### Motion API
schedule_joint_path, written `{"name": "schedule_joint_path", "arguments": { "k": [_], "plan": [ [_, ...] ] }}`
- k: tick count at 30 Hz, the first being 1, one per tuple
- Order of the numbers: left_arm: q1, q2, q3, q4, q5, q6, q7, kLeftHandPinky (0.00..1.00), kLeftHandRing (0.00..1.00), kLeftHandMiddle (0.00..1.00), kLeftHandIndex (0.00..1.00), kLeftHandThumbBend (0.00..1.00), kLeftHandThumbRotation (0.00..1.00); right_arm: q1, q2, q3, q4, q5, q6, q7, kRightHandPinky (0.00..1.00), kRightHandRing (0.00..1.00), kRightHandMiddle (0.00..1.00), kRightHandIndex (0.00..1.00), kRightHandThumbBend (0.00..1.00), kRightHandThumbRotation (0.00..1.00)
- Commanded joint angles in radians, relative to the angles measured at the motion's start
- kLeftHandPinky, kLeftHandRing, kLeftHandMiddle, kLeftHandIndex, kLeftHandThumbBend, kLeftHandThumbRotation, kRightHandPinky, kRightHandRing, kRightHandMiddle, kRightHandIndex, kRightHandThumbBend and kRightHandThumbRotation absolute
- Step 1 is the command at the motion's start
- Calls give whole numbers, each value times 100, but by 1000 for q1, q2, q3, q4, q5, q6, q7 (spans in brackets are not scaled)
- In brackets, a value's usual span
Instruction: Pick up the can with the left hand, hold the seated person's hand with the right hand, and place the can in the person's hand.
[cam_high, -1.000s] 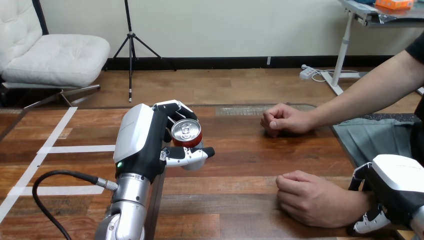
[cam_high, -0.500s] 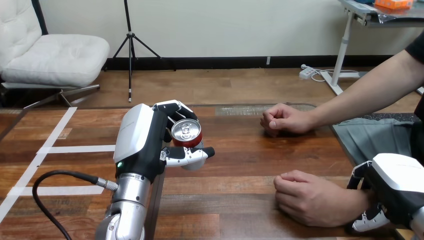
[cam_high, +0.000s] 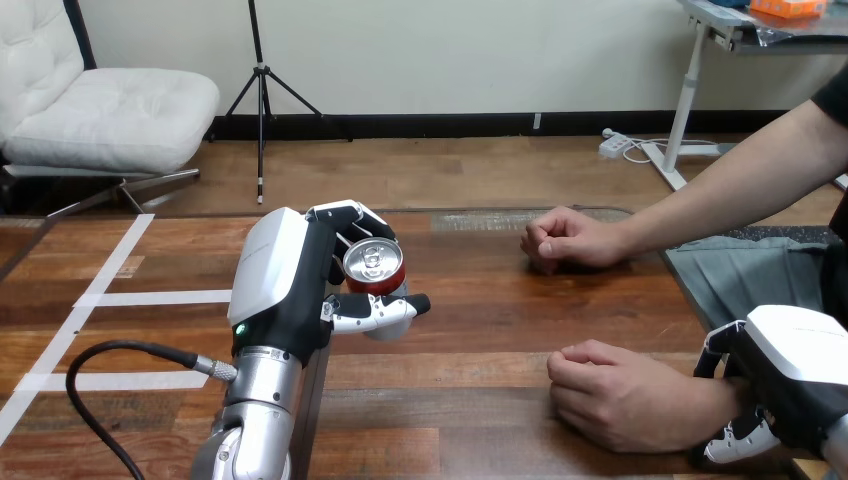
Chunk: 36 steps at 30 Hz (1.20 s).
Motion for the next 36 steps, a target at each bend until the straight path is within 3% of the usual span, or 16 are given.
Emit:
{"name": "schedule_joint_path", "arguments": {
  "k": [1,15,28,36],
  "plan": [
    [-80,-14,-1,-31,9,-10,7,35,41,47,48,74,0,-24,10,-31,-92,34,0,-15,21,30,40,50,79,0],
    [-110,-31,-25,-5,25,-28,18,35,41,47,49,75,0,-13,15,-35,-172,39,37,12,24,32,41,51,76,0],
    [-137,-76,-61,4,25,-27,-12,36,40,46,48,74,0,-9,20,-42,-187,56,20,-7,19,26,35,50,75,0],
    [-153,-100,-82,14,22,-31,-20,35,40,46,48,74,0,-6,16,-48,-192,60,-4,-23,26,33,41,49,75,0]
  ]
}}
